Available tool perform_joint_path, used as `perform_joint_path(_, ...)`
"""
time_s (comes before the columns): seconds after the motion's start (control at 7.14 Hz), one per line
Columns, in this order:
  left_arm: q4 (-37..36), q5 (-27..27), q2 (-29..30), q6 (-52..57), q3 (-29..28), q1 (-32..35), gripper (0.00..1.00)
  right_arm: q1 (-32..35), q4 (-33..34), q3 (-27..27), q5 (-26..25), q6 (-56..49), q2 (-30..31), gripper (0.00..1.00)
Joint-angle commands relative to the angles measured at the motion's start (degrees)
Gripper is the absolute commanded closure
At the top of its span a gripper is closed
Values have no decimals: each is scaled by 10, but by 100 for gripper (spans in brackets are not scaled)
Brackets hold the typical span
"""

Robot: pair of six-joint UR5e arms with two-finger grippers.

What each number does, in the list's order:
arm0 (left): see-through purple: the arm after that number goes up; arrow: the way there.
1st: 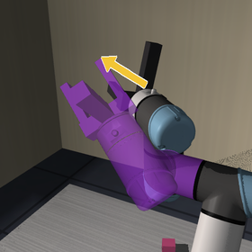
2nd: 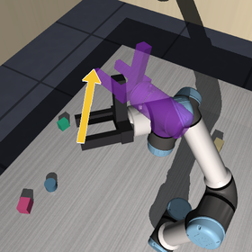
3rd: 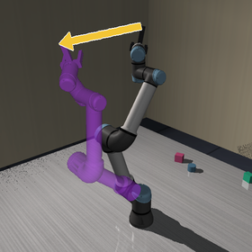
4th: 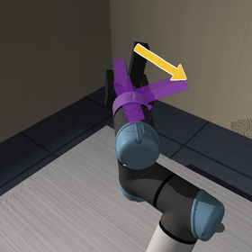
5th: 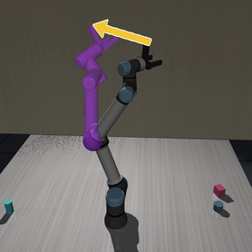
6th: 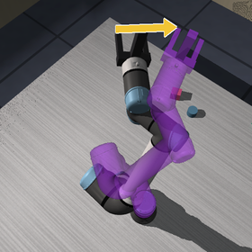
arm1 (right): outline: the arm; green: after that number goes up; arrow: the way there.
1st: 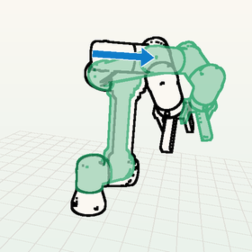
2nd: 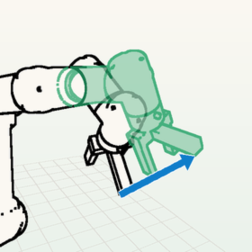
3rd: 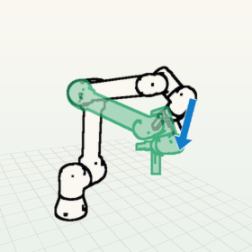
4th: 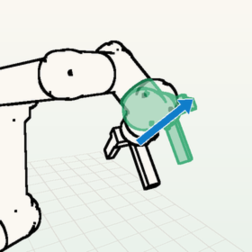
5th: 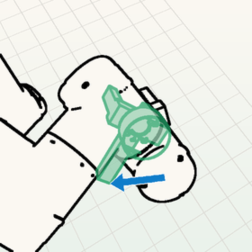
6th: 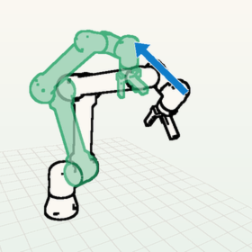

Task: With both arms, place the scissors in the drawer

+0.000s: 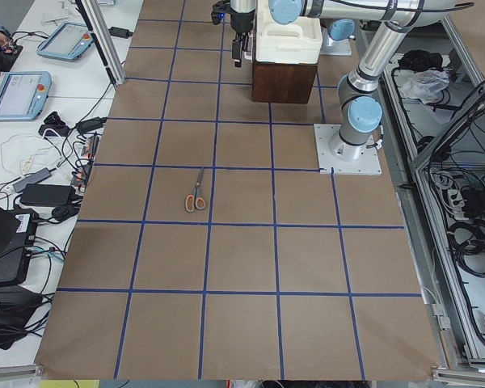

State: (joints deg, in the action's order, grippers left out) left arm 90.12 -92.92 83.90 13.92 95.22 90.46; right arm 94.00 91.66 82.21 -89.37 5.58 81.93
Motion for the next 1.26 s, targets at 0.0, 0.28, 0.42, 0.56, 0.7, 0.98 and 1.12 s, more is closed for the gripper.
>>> perform_joint_path(0.0,0,3,2,-7,0,0,0,0,2,7,6,-1,1,0)
perform_joint_path(0.28,2,-2,0,1,1,1,0,0,14,7,12,0,1,0)
perform_joint_path(0.42,5,-1,-2,2,1,3,0,0,17,8,11,1,2,0)
perform_joint_path(0.56,1,-1,2,51,4,1,0,0,12,13,9,2,-1,0)
perform_joint_path(0.7,-4,-3,6,191,4,-14,0,0,21,28,9,22,-2,0)
perform_joint_path(0.98,-24,4,32,401,1,-107,11,4,22,31,6,240,-5,0)
perform_joint_path(1.12,-42,-3,51,554,1,-129,12,5,20,31,9,357,-10,0)
